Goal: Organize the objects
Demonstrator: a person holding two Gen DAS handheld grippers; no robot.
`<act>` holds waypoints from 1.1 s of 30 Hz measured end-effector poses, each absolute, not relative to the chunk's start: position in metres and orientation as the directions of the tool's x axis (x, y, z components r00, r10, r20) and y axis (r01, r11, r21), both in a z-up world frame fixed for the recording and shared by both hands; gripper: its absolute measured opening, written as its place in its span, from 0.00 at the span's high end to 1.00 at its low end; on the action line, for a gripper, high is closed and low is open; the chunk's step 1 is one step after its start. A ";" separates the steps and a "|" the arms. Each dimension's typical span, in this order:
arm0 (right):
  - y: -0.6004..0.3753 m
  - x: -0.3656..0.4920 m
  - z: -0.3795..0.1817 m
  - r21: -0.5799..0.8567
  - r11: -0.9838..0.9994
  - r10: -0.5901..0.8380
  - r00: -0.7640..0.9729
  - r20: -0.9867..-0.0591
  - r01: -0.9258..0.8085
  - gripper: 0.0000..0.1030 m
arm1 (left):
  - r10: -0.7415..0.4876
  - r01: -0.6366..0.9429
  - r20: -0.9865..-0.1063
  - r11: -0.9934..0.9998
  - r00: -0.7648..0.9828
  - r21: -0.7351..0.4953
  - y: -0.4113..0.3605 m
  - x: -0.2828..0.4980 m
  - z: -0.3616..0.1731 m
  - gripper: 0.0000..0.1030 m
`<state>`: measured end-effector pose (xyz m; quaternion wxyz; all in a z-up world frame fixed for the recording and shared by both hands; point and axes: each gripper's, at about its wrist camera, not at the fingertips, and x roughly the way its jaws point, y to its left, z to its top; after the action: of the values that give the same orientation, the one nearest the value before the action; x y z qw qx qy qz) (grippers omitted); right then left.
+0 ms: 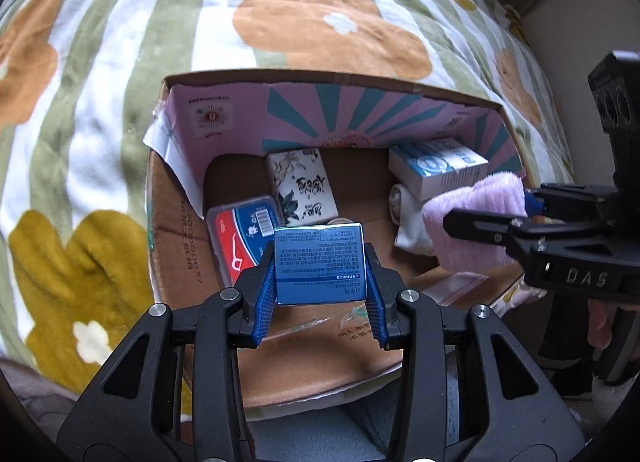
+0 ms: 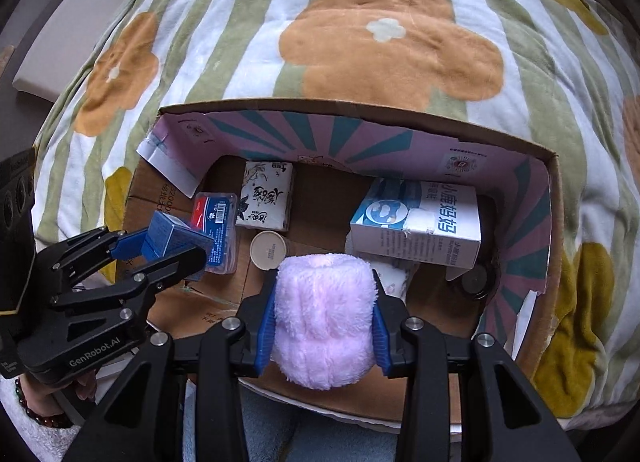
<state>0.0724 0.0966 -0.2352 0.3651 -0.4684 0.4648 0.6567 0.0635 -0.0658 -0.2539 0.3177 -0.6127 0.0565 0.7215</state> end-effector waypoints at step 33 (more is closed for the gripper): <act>0.123 0.083 -0.223 0.255 -0.181 0.166 -0.286 -0.944 -0.950 0.01 | 0.358 -0.592 -0.933 -0.757 -0.023 -0.276 -0.046 0.089 -0.241 0.00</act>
<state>0.0830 0.1231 -0.2232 0.4311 -0.4140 0.4730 0.6473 0.0888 -0.0465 -0.2405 0.3350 -0.6136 0.0952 0.7087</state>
